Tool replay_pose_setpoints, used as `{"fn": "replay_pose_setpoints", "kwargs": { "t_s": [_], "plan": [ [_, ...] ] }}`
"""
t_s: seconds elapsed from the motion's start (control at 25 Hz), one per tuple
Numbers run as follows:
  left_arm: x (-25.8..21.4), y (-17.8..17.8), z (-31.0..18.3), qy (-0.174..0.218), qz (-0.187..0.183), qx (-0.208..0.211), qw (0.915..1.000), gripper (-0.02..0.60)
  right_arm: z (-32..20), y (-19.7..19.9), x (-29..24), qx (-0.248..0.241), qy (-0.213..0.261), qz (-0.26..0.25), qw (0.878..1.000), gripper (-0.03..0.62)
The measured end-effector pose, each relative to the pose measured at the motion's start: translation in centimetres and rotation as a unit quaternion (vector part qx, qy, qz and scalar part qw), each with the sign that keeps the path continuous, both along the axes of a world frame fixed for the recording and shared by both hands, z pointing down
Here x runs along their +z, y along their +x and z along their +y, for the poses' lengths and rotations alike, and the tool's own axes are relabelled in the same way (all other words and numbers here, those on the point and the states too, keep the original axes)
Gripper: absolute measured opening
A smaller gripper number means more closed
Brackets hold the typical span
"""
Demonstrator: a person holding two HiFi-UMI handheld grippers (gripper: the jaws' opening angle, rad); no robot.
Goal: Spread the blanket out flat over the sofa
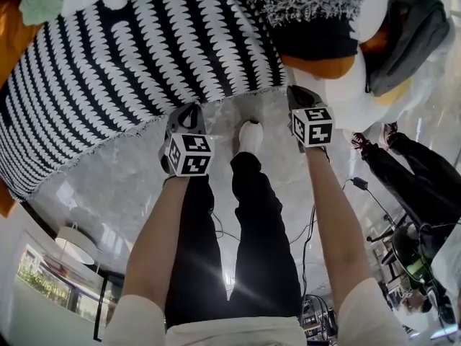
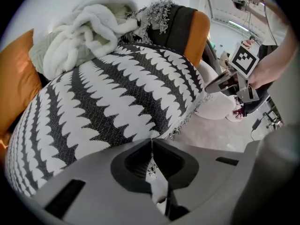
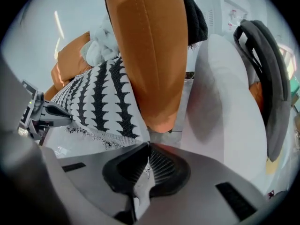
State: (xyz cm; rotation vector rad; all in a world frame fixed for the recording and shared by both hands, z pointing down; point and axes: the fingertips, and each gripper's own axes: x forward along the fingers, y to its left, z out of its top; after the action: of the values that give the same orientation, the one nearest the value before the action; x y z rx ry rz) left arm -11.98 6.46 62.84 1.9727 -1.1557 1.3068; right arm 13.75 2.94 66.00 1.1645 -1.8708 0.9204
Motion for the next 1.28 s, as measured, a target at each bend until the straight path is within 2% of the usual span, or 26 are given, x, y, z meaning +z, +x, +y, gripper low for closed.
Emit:
{"fn": "replay_pose_setpoints", "kwargs": {
  "t_s": [0.2,0.24,0.32,0.44,0.6,0.8,0.92,1.0,1.16,1.28],
  "plan": [
    [1.0,1.8,-1.1,0.005,0.014,0.009,0.9999,0.029,-1.9,1.1,1.5,0.044,0.024,-0.001,0.999,0.029],
    [1.2,2.0,-0.8,-0.003,0.021,0.005,0.9998,0.039,-1.9,1.1,1.6,0.046,0.024,-0.003,0.999,0.029],
    [1.5,2.6,0.0,-0.026,0.038,-0.005,0.9989,0.098,-1.8,1.1,1.6,0.039,0.019,-0.002,0.999,0.036],
    [1.5,2.3,-0.9,-0.037,0.057,-0.021,0.9975,0.139,-2.8,0.6,1.1,0.030,0.020,0.005,0.999,0.117],
    [0.7,2.2,-1.3,-0.041,0.062,-0.029,0.9968,0.144,-2.4,1.2,0.5,0.036,0.002,0.008,0.999,0.154],
    [1.0,4.3,-1.4,-0.046,0.071,-0.036,0.9958,0.144,-1.1,3.4,1.1,0.046,-0.010,-0.003,0.999,0.175],
    [0.4,4.5,-1.3,-0.040,0.076,-0.037,0.9957,0.144,-0.4,2.8,0.2,0.044,-0.005,-0.015,0.999,0.164],
    [-0.2,4.3,-0.9,-0.039,0.081,-0.035,0.9953,0.144,0.4,1.8,-0.5,0.042,-0.001,-0.024,0.999,0.112],
    [-2.7,4.4,-1.1,-0.031,0.089,-0.037,0.9948,0.141,1.3,0.7,-2.9,0.044,0.006,-0.044,0.998,0.058],
    [-6.7,5.3,-2.6,-0.015,0.101,-0.040,0.9940,0.095,0.3,0.5,-6.9,0.043,0.019,-0.058,0.997,0.041]
  ]
}}
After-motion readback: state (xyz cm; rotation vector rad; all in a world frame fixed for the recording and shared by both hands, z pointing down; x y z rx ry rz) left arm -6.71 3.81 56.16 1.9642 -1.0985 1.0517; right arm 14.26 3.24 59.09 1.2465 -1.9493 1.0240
